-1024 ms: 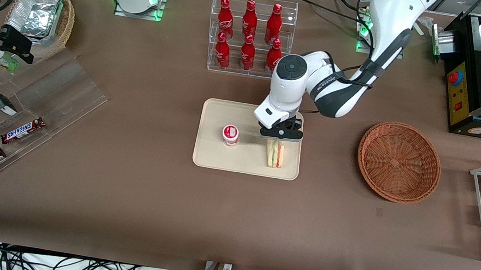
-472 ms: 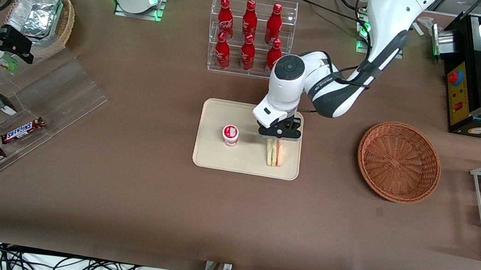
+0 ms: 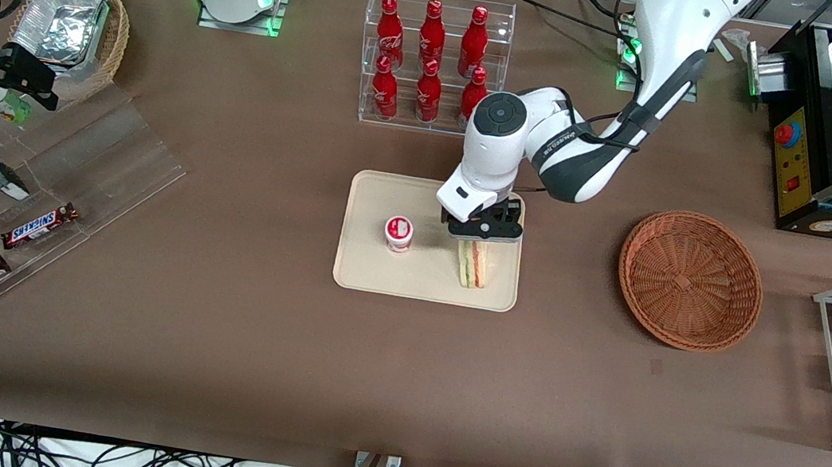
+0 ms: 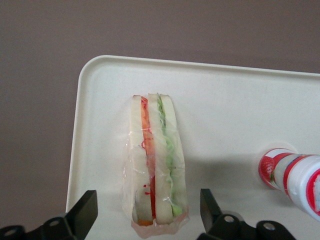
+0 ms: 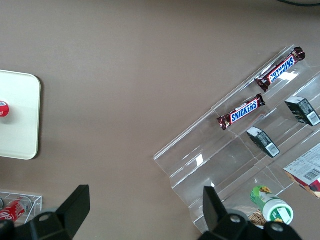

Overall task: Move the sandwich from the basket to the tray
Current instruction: 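Open the left gripper and release the sandwich on the tray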

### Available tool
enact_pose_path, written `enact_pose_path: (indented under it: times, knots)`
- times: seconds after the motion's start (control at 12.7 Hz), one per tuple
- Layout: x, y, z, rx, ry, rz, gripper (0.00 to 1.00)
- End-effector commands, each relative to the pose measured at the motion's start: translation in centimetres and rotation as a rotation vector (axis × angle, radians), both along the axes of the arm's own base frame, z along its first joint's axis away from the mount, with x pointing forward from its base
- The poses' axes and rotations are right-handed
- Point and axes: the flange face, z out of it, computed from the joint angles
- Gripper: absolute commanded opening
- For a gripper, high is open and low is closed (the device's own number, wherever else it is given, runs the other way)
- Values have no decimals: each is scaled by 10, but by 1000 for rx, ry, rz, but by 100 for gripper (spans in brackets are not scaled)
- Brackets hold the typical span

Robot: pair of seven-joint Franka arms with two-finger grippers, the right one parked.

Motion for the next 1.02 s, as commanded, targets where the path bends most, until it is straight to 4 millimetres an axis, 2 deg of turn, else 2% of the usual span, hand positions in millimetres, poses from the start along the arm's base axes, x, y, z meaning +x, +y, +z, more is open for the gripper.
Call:
enact_pose_path:
  times: [0.0, 0.16, 0.39, 0.71, 0.79, 0.94]
  knots:
    - [7, -6, 48, 40, -25, 41, 100]
    - [21, -8, 74, 36, -21, 78, 100]
    - [41, 4, 100, 47, -28, 125, 100]
    - [76, 38, 139, 29, -20, 222, 100]
    - [96, 68, 147, 23, -26, 249, 100]
    - [124, 122, 155, 33, -11, 280, 100]
